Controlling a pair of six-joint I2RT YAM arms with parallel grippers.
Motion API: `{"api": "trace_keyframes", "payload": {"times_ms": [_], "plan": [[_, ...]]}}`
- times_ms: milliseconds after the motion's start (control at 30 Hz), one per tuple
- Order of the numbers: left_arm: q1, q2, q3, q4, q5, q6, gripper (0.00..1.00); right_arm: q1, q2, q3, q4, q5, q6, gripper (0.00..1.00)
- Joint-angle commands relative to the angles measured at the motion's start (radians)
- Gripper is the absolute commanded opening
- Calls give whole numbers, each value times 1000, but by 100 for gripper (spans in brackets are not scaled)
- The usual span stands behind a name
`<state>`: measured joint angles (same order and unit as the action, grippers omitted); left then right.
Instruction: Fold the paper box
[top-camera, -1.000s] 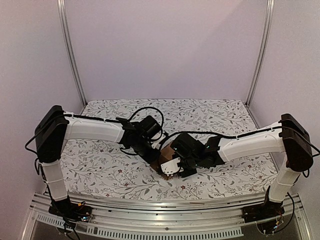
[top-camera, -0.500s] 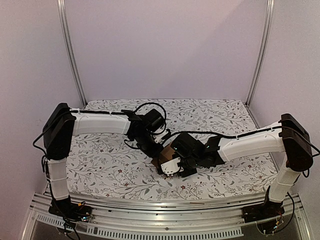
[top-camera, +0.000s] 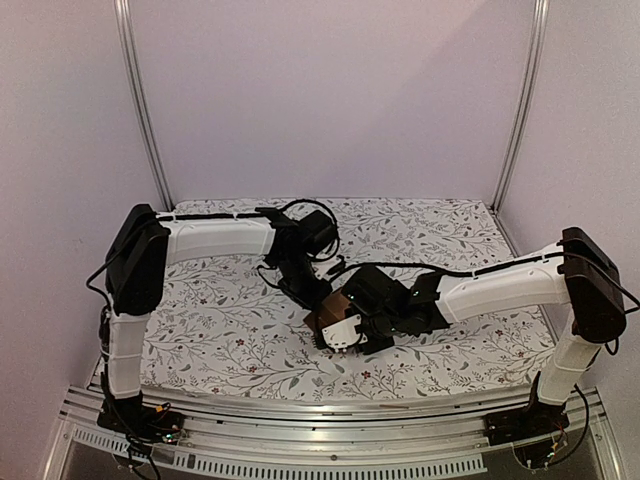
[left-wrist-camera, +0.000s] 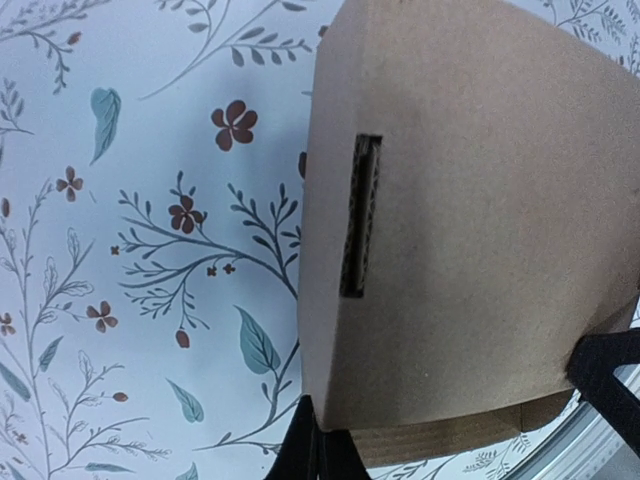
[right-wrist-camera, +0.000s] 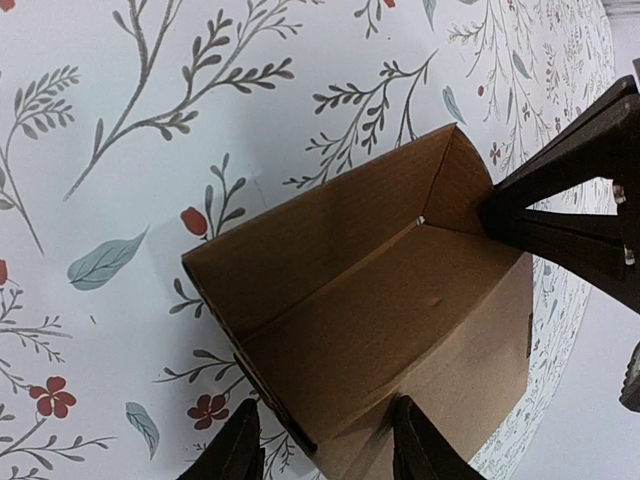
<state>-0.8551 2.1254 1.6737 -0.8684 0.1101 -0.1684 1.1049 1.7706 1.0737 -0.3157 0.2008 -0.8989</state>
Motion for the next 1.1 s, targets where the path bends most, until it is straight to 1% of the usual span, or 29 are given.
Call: {"api": "trace_keyframes", "payload": {"times_ms": [0, 400, 500, 600, 667, 833, 967, 1067], "plan": [[11, 51, 60, -43, 58, -22, 0, 12, 69, -59, -151, -101, -5, 42], [12, 88, 139, -75, 82, -18, 0, 16, 70, -57, -151, -101, -6, 42], [11, 74, 129, -74, 66, -15, 0, 15, 72, -55, -150, -96, -3, 42], [11, 37, 83, -54, 42, -9, 1, 15, 73, -55, -148, -87, -2, 42], [11, -2, 30, -27, 21, -7, 6, 16, 75, -54, -145, -83, 1, 42], [10, -98, -103, 83, -21, 1, 24, 16, 80, -51, -146, -83, 6, 42], [5, -169, -174, 139, -28, 2, 28, 15, 82, -51, -147, -81, 8, 42], [-2, -254, -264, 226, -39, -7, 31, 15, 81, -51, -146, -80, 8, 42]]}}
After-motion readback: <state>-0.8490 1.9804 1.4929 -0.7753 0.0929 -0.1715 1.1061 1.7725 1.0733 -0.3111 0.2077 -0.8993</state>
